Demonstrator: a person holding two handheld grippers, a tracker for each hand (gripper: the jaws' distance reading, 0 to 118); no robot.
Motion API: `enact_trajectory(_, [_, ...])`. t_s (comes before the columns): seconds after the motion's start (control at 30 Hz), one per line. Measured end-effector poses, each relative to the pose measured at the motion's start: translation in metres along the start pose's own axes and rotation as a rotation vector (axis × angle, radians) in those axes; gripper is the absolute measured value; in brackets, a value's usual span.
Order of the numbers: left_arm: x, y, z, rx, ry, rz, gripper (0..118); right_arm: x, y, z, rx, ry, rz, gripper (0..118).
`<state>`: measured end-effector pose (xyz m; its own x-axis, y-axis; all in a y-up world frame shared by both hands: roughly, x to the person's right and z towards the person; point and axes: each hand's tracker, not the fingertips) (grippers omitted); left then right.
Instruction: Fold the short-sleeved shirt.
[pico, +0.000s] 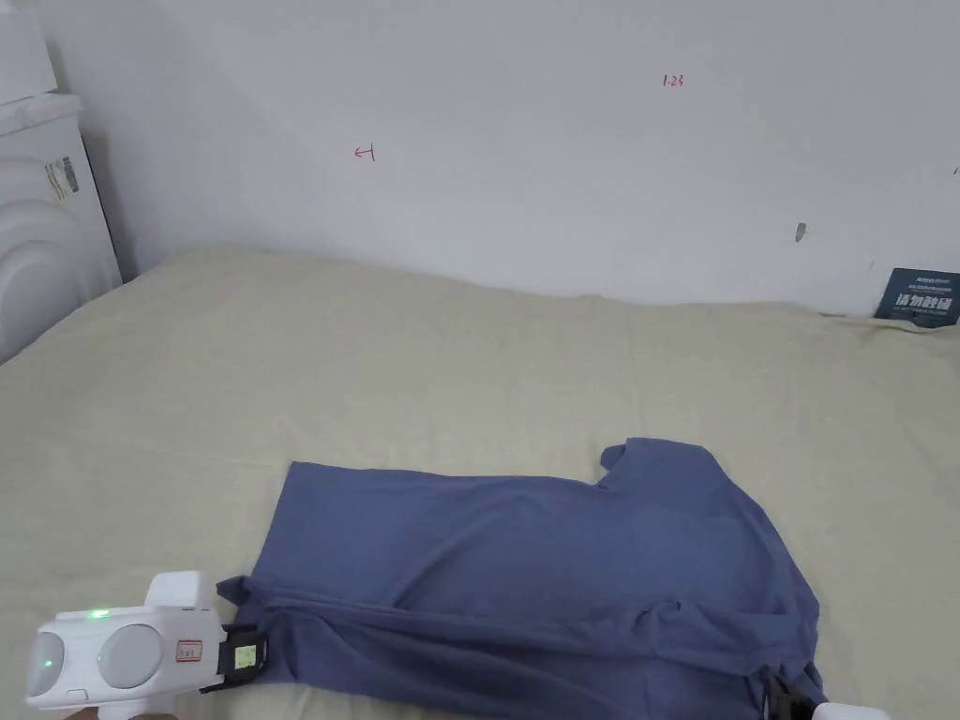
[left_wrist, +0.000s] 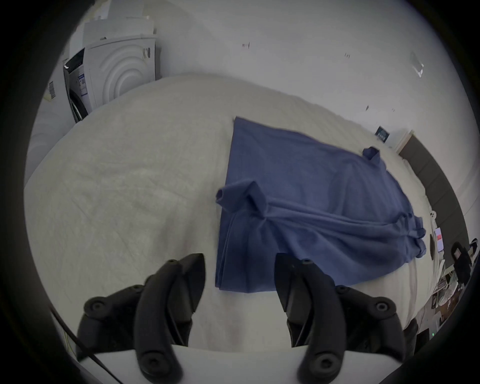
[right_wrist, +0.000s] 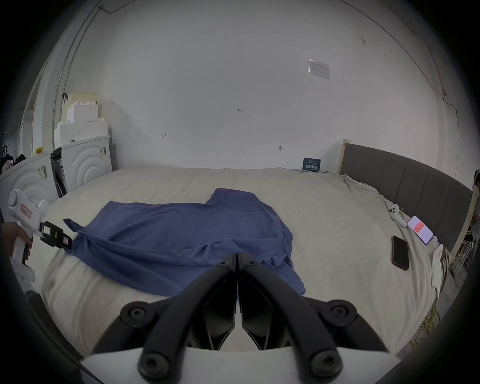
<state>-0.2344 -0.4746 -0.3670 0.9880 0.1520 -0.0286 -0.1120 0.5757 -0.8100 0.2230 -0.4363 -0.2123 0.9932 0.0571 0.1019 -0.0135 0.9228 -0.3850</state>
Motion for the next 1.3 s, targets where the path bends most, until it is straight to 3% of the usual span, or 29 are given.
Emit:
enact_trajectory(0.2, [0.017,-0.004,-0.009,-0.042,0.086,-0.031,53,0.002,-0.005,-0.004,-0.018,-0.003,0.001,1])
enact_trajectory(0.27, [0.025,-0.006,-0.007,-0.032,0.120,-0.051,38,0.002,-0.006,-0.005,-0.025,-0.001,0.002,1])
enact_trajectory(0.37, [0.036,-0.013,0.000,-0.005,0.153,-0.126,1,0.004,-0.009,-0.009,-0.043,-0.005,0.003,1])
enact_trajectory(0.53, [0.028,-0.019,0.022,0.020,0.078,-0.054,0,0.019,-0.014,-0.019,-0.103,-0.028,-0.018,1])
enact_trajectory(0.8, [0.011,-0.017,0.051,0.077,0.042,-0.114,0,0.067,-0.013,-0.064,-0.233,-0.040,-0.072,7])
enact_trajectory(0.83, [0.010,-0.016,0.049,0.080,0.043,-0.119,0,0.071,-0.014,-0.074,-0.257,-0.033,-0.057,11])
enact_trajectory(0.93, [0.010,-0.017,0.051,0.086,0.037,-0.123,0,0.080,-0.018,-0.101,-0.335,-0.011,-0.061,47])
enact_trajectory(1.07, [0.011,-0.017,0.050,0.088,0.032,-0.125,0,0.080,-0.027,-0.130,-0.427,0.024,-0.069,53])
enact_trajectory(1.23, [0.007,-0.016,0.046,0.088,0.023,-0.112,0,0.080,-0.034,-0.146,-0.460,0.024,-0.064,48])
enact_trajectory(1.3, [0.006,-0.016,0.045,0.094,0.022,-0.113,0,0.080,-0.031,-0.145,-0.453,0.061,-0.050,9])
